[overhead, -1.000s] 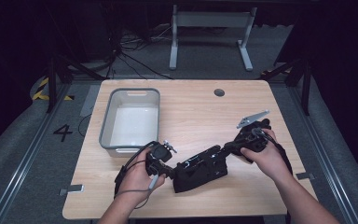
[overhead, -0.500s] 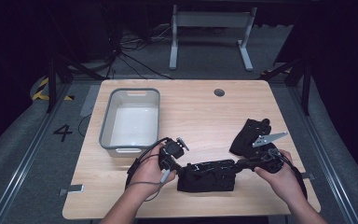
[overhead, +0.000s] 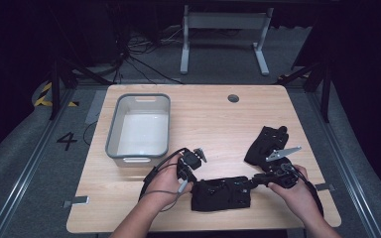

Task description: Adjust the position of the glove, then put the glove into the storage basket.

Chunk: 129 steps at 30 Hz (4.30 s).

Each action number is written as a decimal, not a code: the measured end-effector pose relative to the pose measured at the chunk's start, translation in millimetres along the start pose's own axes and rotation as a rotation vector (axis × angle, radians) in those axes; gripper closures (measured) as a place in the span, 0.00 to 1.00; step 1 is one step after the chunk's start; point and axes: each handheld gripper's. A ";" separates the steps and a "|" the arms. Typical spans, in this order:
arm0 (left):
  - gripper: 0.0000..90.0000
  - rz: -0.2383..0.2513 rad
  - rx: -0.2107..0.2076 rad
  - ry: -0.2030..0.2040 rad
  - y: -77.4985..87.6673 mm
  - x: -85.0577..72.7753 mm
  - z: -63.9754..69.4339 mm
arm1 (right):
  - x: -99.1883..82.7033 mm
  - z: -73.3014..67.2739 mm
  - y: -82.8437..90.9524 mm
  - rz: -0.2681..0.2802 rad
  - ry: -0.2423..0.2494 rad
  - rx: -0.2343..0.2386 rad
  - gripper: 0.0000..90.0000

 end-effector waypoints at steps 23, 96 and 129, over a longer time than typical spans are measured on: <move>0.86 0.148 -0.002 -0.001 23.7 -10.0 6.2 | -2.5 -1.6 -14.9 -0.063 0.076 -0.038 1.00; 0.71 0.284 -0.007 0.096 44.5 -47.6 -6.7 | 100.0 164.8 -13.9 0.049 -0.052 -0.271 0.68; 0.70 0.278 -0.035 0.087 38.2 -45.4 -8.3 | 97.8 163.0 -26.9 0.011 -0.100 -0.249 0.94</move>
Point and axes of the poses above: each handheld gripper's, and its own axes: y roughly backward along the jaws, x roughly out of its top, z roughly to its right, and after that the axes turned 3 degrees about x, right-handed
